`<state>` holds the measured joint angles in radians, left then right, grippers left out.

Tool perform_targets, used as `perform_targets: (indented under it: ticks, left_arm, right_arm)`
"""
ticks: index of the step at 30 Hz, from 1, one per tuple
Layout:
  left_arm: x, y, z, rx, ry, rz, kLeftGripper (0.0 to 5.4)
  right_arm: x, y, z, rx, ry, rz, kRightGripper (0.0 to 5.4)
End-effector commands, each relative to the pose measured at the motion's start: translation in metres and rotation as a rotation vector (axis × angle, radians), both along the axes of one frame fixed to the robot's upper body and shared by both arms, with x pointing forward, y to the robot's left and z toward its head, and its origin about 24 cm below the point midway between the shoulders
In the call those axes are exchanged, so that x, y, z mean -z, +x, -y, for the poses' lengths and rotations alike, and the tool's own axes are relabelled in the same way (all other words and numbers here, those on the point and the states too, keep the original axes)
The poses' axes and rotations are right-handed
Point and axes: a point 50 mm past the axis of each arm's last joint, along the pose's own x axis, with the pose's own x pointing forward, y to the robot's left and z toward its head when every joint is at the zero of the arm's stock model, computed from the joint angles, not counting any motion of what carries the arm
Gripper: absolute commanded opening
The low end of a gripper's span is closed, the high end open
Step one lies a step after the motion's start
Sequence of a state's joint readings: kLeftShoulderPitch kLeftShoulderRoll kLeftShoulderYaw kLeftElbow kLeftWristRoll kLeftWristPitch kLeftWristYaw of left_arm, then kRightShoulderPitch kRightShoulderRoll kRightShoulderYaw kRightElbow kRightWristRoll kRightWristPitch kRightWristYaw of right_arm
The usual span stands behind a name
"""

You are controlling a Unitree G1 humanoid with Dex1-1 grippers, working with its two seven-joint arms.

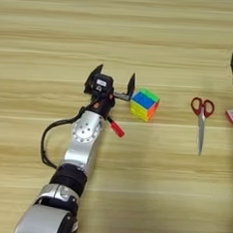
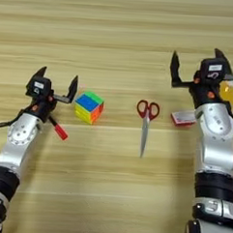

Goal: Move the objects on the table

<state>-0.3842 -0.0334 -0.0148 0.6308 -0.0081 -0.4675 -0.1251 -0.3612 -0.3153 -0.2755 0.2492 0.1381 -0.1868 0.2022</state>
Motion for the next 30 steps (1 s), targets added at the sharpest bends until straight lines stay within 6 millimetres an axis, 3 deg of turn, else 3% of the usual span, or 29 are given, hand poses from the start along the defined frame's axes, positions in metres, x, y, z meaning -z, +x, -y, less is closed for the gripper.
perform_targets:
  ticks: [1,6,17,30]
  left_arm:
    - [-0.001,0.002,-0.012,-0.076,-0.021,0.006,5.38]
    - [-0.001,0.003,-0.014,-0.095,-0.028,0.0,5.38]
    - [-0.001,0.004,-0.014,-0.095,-0.028,0.0,5.38]
    - [0.0,0.003,-0.013,-0.09,-0.024,-0.002,5.38]
  right_arm:
    - [-0.007,0.001,0.01,0.043,0.011,0.026,5.4]
    - [-0.01,0.0,0.021,0.104,0.0,0.032,5.4]
    - [0.003,-0.004,0.051,0.226,0.033,-0.034,5.4]
    - [0.021,-0.003,0.061,0.246,0.086,-0.124,5.4]
